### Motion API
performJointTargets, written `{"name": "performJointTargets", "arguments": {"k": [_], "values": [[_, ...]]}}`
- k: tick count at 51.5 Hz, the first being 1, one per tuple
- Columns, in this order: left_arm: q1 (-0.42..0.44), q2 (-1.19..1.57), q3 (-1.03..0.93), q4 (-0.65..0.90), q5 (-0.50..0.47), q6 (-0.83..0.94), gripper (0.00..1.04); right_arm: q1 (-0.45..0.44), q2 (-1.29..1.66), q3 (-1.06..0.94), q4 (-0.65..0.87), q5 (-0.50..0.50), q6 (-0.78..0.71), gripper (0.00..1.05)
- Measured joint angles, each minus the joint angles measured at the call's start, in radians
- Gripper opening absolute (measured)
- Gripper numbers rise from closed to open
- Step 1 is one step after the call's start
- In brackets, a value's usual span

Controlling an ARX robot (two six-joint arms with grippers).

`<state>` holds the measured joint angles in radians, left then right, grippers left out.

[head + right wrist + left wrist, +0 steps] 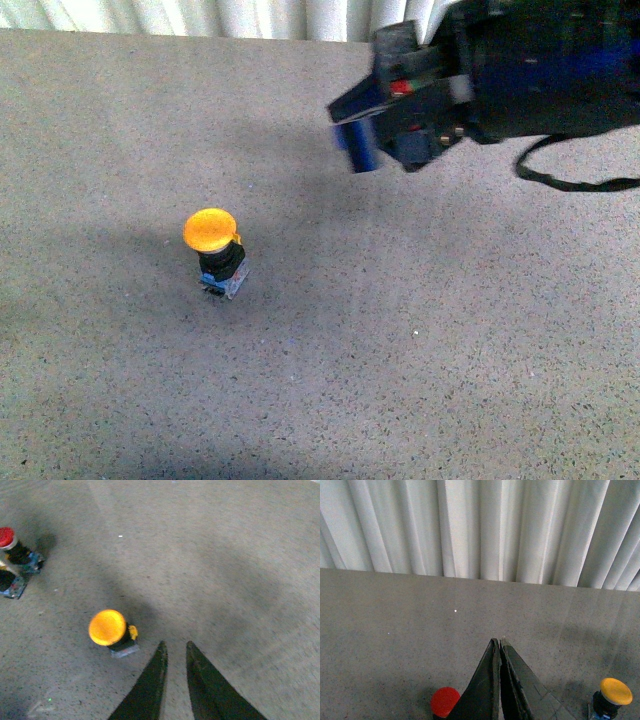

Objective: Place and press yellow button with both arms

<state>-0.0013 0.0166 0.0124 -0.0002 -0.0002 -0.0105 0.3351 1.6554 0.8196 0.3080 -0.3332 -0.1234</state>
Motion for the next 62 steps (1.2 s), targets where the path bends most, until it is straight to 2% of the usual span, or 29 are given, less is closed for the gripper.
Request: {"name": "performJointTargets", "arguments": {"k": [8, 11, 12, 13, 16, 18, 19, 22, 24, 26, 43, 48, 55, 62], "values": [[0.000, 0.000, 0.000, 0.000, 0.000, 0.000, 0.02, -0.111, -0.147, -0.140, 0.057, 0.001, 0.098, 0.40], [0.000, 0.000, 0.000, 0.000, 0.000, 0.000, 0.02, -0.159, -0.263, -0.207, 0.063, -0.026, 0.140, 0.55], [0.000, 0.000, 0.000, 0.000, 0.000, 0.000, 0.02, -0.159, -0.277, -0.227, 0.095, 0.016, 0.147, 0.55], [0.000, 0.000, 0.000, 0.000, 0.000, 0.000, 0.02, -0.150, -0.297, -0.270, 0.209, 0.131, 0.142, 0.50], [0.000, 0.000, 0.000, 0.000, 0.001, 0.000, 0.02, -0.145, -0.325, -0.382, 0.490, 0.396, 0.133, 0.36], [0.000, 0.000, 0.000, 0.000, 0.000, 0.000, 0.02, -0.154, -0.347, -0.441, 0.584, 0.479, 0.131, 0.27], [0.000, 0.000, 0.000, 0.000, 0.000, 0.000, 0.02, -0.160, -0.359, -0.458, 0.603, 0.486, 0.131, 0.24], [0.000, 0.000, 0.000, 0.000, 0.000, 0.000, 0.02, -0.176, -0.392, -0.495, 0.619, 0.491, 0.130, 0.15], [0.000, 0.000, 0.000, 0.000, 0.000, 0.000, 0.02, -0.187, -0.437, -0.536, 0.620, 0.475, 0.130, 0.04], [0.000, 0.000, 0.000, 0.000, 0.000, 0.000, 0.02, -0.192, -0.457, -0.554, 0.619, 0.467, 0.125, 0.01], [0.000, 0.000, 0.000, 0.000, 0.000, 0.000, 0.02, -0.251, -0.668, -0.692, 0.541, 0.414, 0.127, 0.01], [0.000, 0.000, 0.000, 0.000, 0.000, 0.000, 0.02, -0.308, -0.738, -0.723, 0.498, 0.341, 0.127, 0.01], [0.000, 0.000, 0.000, 0.000, 0.000, 0.000, 0.02, -0.332, -0.769, -0.768, 0.529, 0.340, 0.127, 0.01], [0.000, 0.000, 0.000, 0.000, 0.000, 0.000, 0.02, -0.332, -0.844, -0.800, 0.460, 0.333, 0.127, 0.01]]}}
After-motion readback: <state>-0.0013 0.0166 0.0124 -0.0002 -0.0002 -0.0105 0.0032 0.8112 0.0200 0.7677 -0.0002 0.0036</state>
